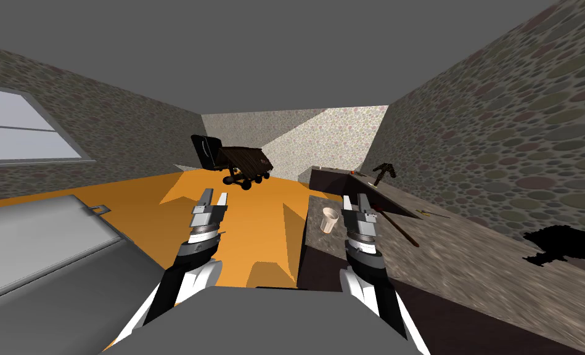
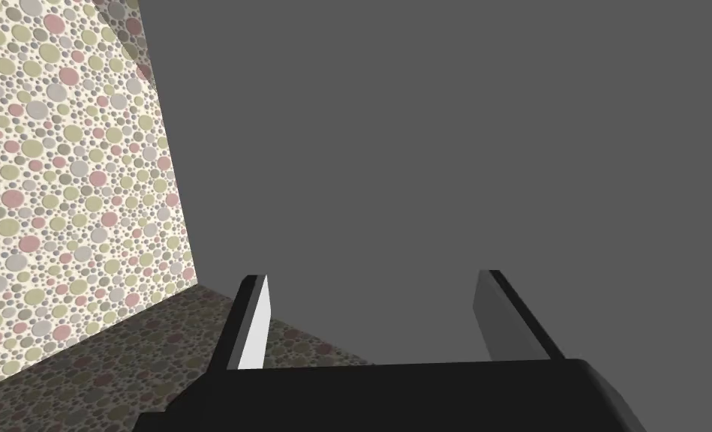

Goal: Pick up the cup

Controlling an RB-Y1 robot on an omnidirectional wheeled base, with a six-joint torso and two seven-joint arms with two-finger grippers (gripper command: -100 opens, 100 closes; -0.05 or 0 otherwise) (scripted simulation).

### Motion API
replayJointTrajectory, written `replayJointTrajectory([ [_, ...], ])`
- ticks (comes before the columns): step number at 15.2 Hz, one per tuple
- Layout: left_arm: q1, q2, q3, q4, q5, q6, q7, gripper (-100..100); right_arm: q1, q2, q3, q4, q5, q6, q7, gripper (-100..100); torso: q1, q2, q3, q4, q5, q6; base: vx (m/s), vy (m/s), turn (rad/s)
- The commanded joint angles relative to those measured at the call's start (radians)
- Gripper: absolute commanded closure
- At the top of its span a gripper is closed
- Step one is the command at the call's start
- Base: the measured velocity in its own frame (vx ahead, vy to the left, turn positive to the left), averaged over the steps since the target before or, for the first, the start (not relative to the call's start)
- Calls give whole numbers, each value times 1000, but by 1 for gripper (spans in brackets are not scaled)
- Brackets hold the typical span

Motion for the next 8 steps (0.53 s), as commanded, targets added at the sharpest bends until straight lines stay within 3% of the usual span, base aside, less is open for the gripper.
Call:
replayJointTrajectory([
  [1,0,0,0,0,0,0,0,0,-1,-33,-3,7,6,-1,0,-100,0,0,0,0,0,0,0,0,0],
  [8,0,0,0,0,0,0,0,0,-7,-171,-20,49,40,-5,-2,-100,-1,0,0,0,0,0,1,-2,7],
])
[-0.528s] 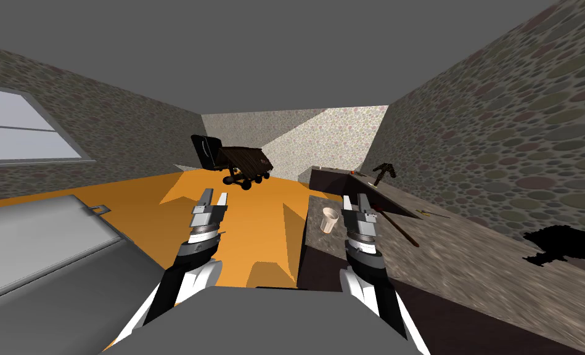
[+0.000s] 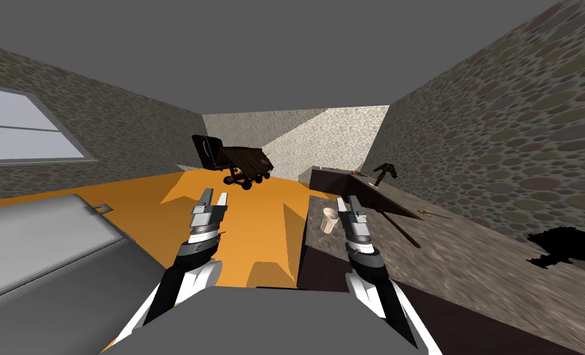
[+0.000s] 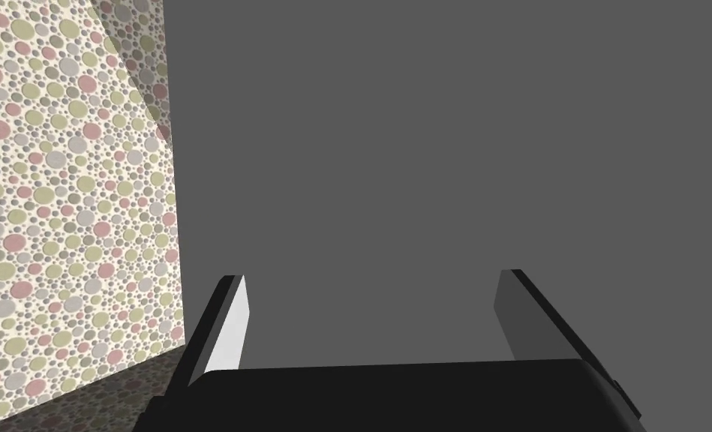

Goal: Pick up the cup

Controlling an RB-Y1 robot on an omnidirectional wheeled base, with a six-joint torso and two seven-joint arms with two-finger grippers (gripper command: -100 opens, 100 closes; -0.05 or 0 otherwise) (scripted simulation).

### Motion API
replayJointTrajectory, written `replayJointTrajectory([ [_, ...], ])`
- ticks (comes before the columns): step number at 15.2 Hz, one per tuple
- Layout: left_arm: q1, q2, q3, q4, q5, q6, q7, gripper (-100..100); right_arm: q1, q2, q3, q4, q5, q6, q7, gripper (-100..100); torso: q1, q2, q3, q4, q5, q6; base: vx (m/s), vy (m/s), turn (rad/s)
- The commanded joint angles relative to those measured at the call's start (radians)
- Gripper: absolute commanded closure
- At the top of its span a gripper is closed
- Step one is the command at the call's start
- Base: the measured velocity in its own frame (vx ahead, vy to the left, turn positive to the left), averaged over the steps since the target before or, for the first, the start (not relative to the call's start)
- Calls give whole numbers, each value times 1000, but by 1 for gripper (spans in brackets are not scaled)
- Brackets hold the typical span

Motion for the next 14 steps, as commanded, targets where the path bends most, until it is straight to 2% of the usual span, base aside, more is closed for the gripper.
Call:
replayJointTrajectory([
  [1,0,0,0,0,0,0,0,0,-3,-50,-7,22,18,-3,0,-100,0,0,0,0,0,0,0,0,0],
  [6,0,0,0,0,0,0,0,0,-6,-160,-20,57,48,-7,-1,-100,0,0,0,0,0,0,-1,0,2],
  [7,0,0,0,0,0,0,0,0,-6,-166,-20,57,48,-7,-1,-100,0,0,0,0,0,0,-2,-1,10],
  [10,0,0,0,0,0,0,0,0,-10,-244,-35,98,83,-12,-3,-100,0,0,0,0,0,0,-2,0,9],
  [12,0,0,0,0,0,0,0,0,-10,-280,-35,98,83,-12,-3,-100,0,0,0,0,0,0,-3,-1,17],
  [13,0,0,0,0,0,0,0,0,-11,-309,-42,120,102,-14,-4,-100,0,0,0,0,0,0,-2,4,18],
  [14,0,0,0,0,0,0,0,0,-11,-332,-42,120,102,-14,-4,-100,0,0,0,0,0,0,-1,6,15],
])
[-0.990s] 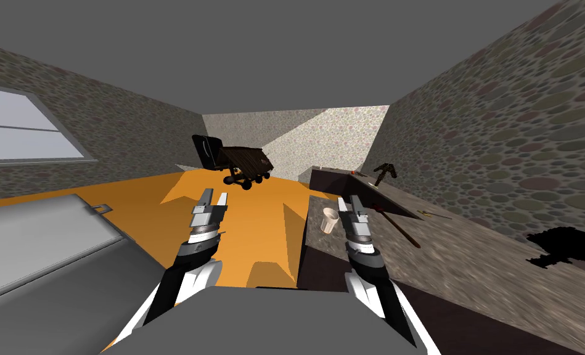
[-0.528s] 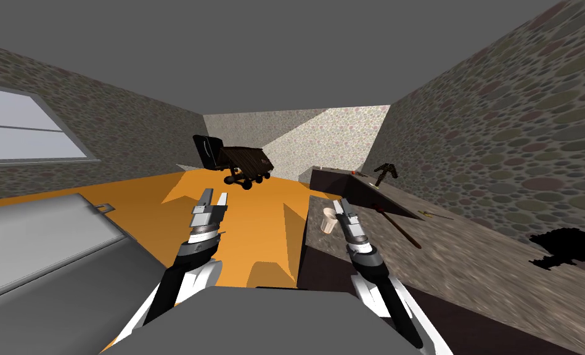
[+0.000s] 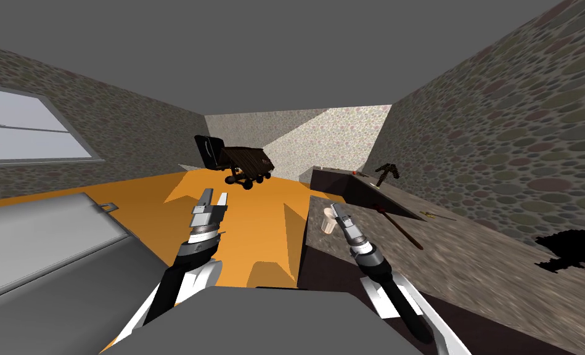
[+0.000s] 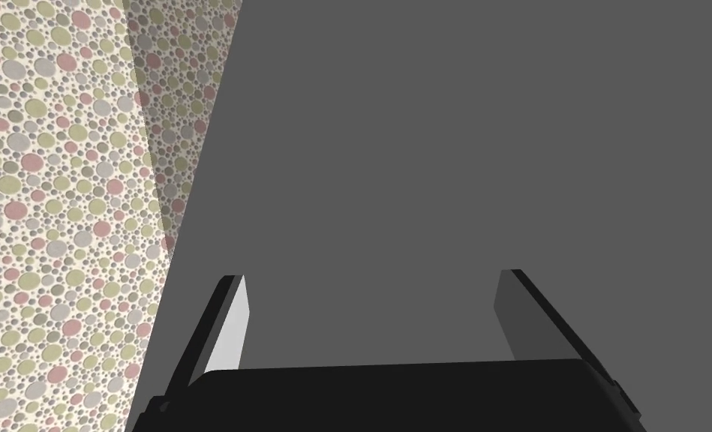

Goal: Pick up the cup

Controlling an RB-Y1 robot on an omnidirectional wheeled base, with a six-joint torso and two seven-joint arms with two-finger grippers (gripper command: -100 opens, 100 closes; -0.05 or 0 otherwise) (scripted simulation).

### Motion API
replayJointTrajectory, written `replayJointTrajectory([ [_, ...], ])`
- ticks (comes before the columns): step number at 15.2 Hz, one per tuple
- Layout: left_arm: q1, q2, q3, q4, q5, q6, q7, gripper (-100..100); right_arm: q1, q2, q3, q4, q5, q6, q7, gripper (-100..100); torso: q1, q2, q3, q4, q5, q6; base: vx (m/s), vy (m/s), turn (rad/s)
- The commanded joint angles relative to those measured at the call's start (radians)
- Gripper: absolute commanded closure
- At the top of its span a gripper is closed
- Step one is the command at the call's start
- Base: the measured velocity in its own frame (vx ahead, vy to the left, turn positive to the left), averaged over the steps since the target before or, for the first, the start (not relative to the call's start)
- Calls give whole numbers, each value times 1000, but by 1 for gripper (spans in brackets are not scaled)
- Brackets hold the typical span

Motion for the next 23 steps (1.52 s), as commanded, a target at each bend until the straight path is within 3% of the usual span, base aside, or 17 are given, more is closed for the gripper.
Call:
replayJointTrajectory([
  [1,0,0,0,0,0,0,0,0,0,-35,0,6,8,-1,1,-100,0,0,0,0,0,0,0,0,0],
  [8,0,0,0,0,0,0,0,0,-1,-192,-23,77,72,-11,-2,-100,0,0,0,0,0,0,-1,3,14],
  [10,0,0,0,0,0,0,0,0,-1,-231,-23,77,72,-11,-2,-100,0,0,0,0,0,0,-1,7,20],
  [11,0,0,0,0,0,0,0,0,-1,-257,-30,102,95,-14,-3,-100,0,0,0,0,0,0,-2,6,20],
  [14,0,0,0,0,0,0,0,0,-1,-300,-30,102,95,-14,-3,-100,0,0,0,0,0,0,0,2,6],
  [21,0,0,0,0,0,0,0,0,3,-466,-51,179,167,-27,-8,-100,1,0,0,0,0,0,-1,8,20],
  [23,0,0,0,0,0,0,0,0,3,-512,-51,179,167,-27,-8,-100,1,0,0,0,0,0,-3,5,30],
])
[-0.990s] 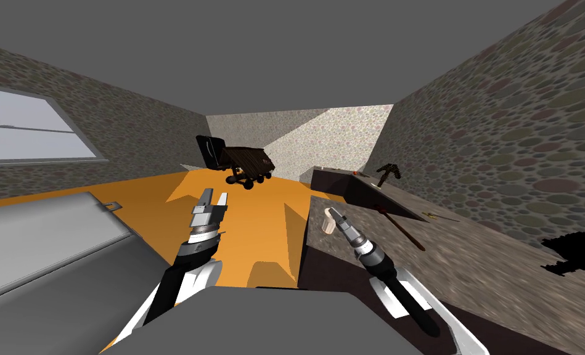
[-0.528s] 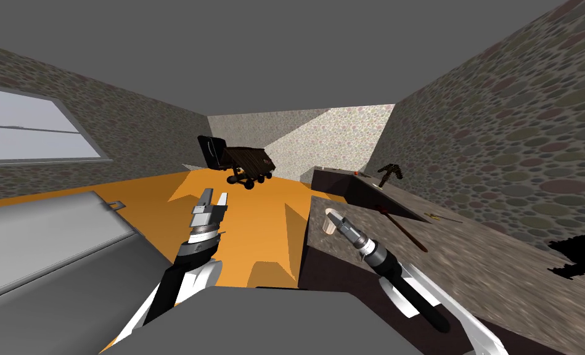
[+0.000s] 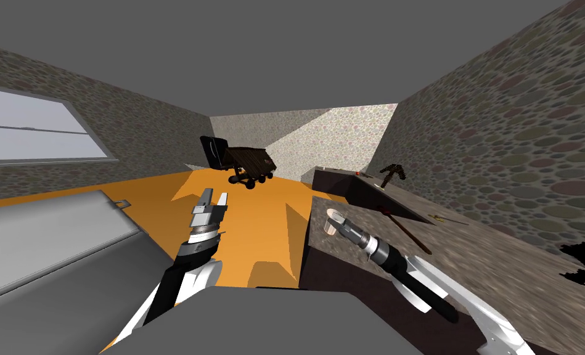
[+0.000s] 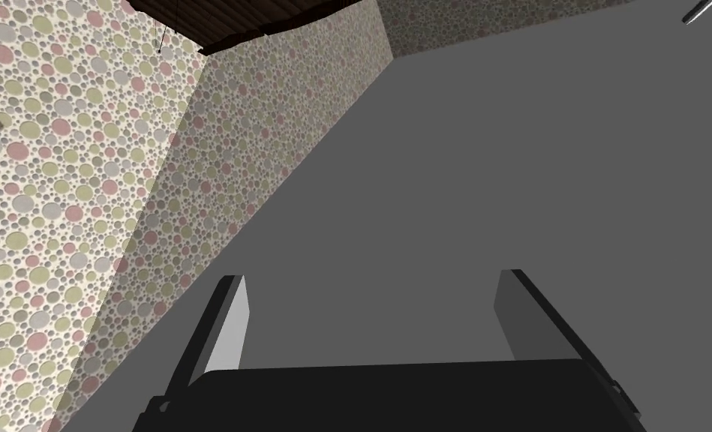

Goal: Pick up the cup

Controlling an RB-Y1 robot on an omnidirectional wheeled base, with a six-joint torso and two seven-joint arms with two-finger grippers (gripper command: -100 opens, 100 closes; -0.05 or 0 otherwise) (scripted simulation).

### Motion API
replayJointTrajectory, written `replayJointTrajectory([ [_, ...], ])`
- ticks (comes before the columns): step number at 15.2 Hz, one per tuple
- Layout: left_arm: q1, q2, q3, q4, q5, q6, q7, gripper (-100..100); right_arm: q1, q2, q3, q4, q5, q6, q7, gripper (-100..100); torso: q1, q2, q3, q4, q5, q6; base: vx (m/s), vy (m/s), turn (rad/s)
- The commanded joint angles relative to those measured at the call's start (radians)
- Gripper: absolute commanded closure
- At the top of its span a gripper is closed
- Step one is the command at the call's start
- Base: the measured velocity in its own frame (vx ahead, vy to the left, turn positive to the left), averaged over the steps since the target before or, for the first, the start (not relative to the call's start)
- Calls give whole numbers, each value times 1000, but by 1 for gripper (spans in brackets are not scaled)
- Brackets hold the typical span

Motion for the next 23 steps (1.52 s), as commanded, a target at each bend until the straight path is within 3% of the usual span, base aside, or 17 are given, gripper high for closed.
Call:
replayJointTrajectory([
  [1,0,0,0,0,0,0,0,0,6,-50,-7,24,30,-3,-1,-100,0,0,0,0,0,0,-3,8,36],
  [4,0,0,0,0,0,0,0,0,6,-99,-7,24,30,-3,-1,-100,0,0,0,0,0,0,0,5,11],
  [11,0,0,0,0,0,0,0,0,18,-266,-21,100,106,-19,-5,-100,1,0,0,0,0,0,1,14,23],
  [14,0,0,0,0,0,0,0,0,18,-314,-21,100,106,-19,-5,-100,1,0,0,0,0,0,0,7,13],
  [18,0,0,0,0,0,0,0,0,29,-411,-26,148,157,-31,-9,-100,1,0,0,0,0,0,2,14,19],
  [23,0,0,0,0,0,0,0,0,36,-522,-27,171,182,-38,-11,-100,2,-1,0,0,1,0,4,24,30],
])
